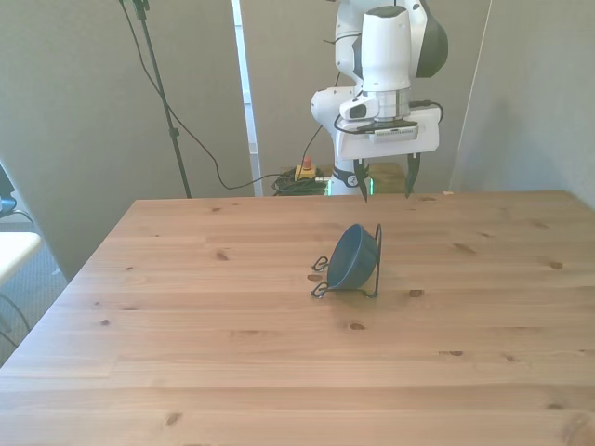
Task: Unload the bowl
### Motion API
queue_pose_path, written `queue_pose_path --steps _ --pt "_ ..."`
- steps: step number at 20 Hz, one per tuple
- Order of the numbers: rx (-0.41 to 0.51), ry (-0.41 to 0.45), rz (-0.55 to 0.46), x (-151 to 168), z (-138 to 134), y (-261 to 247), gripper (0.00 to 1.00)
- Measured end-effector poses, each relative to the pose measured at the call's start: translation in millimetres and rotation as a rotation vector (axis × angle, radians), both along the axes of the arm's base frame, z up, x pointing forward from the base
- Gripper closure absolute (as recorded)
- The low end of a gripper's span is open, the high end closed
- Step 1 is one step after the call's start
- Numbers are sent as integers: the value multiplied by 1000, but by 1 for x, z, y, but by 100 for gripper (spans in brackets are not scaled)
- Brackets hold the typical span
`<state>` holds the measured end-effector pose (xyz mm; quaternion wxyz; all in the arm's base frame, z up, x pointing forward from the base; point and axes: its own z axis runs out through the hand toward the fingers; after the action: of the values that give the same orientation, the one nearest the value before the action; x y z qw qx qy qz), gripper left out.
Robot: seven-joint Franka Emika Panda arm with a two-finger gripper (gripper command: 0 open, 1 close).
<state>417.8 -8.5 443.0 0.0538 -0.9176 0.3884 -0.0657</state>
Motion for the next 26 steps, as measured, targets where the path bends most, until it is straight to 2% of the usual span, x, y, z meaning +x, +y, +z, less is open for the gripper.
queue_pose_path --steps 10,17,26 --pt "-3 -70 -10 6 21 -67 0" --pt "3 -104 62 47 20 -76 0" --pt "103 -141 115 84 5 -86 0"
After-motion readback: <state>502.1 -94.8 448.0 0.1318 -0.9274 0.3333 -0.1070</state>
